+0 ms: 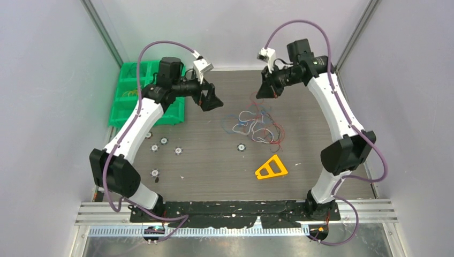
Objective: Untangle the cables
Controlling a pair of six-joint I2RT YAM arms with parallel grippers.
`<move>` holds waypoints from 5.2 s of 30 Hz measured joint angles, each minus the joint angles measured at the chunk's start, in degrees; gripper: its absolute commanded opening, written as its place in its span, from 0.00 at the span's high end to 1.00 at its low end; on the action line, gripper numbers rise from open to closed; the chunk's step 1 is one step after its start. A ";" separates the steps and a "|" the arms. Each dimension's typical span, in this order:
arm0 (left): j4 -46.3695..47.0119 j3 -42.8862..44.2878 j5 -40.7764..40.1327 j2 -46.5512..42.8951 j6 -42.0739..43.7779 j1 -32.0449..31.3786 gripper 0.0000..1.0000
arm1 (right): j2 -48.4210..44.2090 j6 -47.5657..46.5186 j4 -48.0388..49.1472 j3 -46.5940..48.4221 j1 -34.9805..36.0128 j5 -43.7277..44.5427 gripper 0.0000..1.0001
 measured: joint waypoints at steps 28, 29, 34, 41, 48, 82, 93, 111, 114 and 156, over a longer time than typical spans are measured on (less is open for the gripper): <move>36.09 -23.43 -5.55 8.96 -18.93 -11.32 0.74 | -16.17 33.31 37.73 24.39 1.81 -2.21 0.95; 36.22 -23.85 -6.16 9.03 -19.37 -10.69 0.76 | -16.90 34.67 39.85 24.65 1.01 -1.29 0.95; 35.93 -25.22 -7.91 9.05 -20.00 -8.02 1.00 | -19.87 38.62 46.84 23.69 -0.26 1.81 0.95; 32.11 -27.50 -9.46 7.63 -19.63 -1.64 1.00 | -20.94 39.69 49.70 22.18 -1.86 7.87 0.95; 24.74 -30.97 -12.17 4.68 -19.54 7.63 1.00 | -21.07 34.77 51.39 23.19 -3.32 19.98 0.95; 8.57 -26.45 -11.56 2.29 -9.33 5.31 1.00 | 1.75 4.81 7.63 -15.98 7.10 3.82 0.23; 8.28 -26.05 -11.56 2.93 -11.58 5.33 1.00 | 13.88 13.62 23.10 -19.74 22.43 6.14 0.25; 8.04 -23.91 -12.02 4.68 -14.58 8.33 1.00 | 14.82 18.08 33.22 -26.58 23.41 11.06 0.95; 7.26 -23.54 -12.70 4.85 -14.64 8.66 1.00 | 8.02 17.97 30.08 -26.43 20.70 5.40 0.95; 32.96 -23.67 0.35 -11.76 -17.75 -7.58 0.00 | -12.35 43.43 45.90 21.49 -1.49 -0.50 0.94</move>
